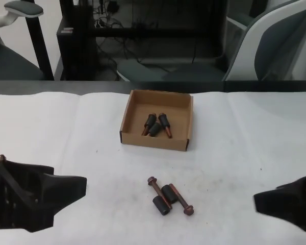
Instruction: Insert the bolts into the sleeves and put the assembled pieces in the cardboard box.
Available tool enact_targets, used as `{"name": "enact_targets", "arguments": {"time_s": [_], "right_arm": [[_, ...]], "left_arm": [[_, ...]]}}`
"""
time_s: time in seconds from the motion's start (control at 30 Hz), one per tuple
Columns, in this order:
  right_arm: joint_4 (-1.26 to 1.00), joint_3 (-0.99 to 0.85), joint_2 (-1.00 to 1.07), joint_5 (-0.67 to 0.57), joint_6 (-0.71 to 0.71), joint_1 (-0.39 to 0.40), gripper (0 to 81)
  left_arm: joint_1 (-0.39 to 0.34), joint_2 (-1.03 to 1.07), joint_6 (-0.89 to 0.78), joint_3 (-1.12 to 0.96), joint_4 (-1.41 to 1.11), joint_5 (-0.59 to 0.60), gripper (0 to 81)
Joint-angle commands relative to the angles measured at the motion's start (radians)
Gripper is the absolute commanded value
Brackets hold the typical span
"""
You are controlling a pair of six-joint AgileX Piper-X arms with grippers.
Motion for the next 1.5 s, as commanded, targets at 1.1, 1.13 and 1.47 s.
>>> {"name": "enact_targets", "arguments": {"time_s": [1.1, 1.13, 1.47], "right_arm": [[0.307, -0.799, 1.084, 0.06, -0.326, 0.22, 51.7], [0.31, -0.809, 1.103, 0.06, -0.326, 0.219, 51.7], [0.318, -0.918, 1.216, 0.158, -0.364, 0.219, 51.7]], "left_arm": [[-0.001, 0.0, -0.005, -0.001, -0.048, 0.007, 58.1], [-0.001, 0.0, -0.005, -0.001, -0.048, 0.007, 58.1], [-0.001, 0.0, -0.003, -0.001, -0.048, 0.007, 58.1]]}}
